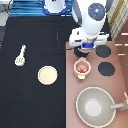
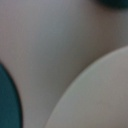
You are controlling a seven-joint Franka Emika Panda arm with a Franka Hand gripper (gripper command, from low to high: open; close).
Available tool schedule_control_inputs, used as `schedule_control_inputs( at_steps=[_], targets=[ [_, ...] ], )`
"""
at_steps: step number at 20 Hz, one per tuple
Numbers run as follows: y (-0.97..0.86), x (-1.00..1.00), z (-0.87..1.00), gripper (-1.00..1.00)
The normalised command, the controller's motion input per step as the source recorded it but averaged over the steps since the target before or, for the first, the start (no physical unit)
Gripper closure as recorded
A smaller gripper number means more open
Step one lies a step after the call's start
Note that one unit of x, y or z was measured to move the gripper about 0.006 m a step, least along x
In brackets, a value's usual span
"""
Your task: Take the lid off the pot, put the pot on the plate, and use the tool to push the pot to the front of the table.
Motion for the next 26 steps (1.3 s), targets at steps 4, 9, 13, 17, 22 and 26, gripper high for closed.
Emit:
schedule_control_inputs(
  at_steps=[4,9,13,17,22,26],
  targets=[
    [-0.21,-0.74,-0.27,1.00],
    [-0.10,0.29,-0.08,1.00],
    [0.00,0.79,-0.08,1.00],
    [0.00,0.53,-0.34,1.00],
    [0.03,0.18,-0.07,1.00],
    [0.21,-0.38,0.59,-1.00]
  ],
)
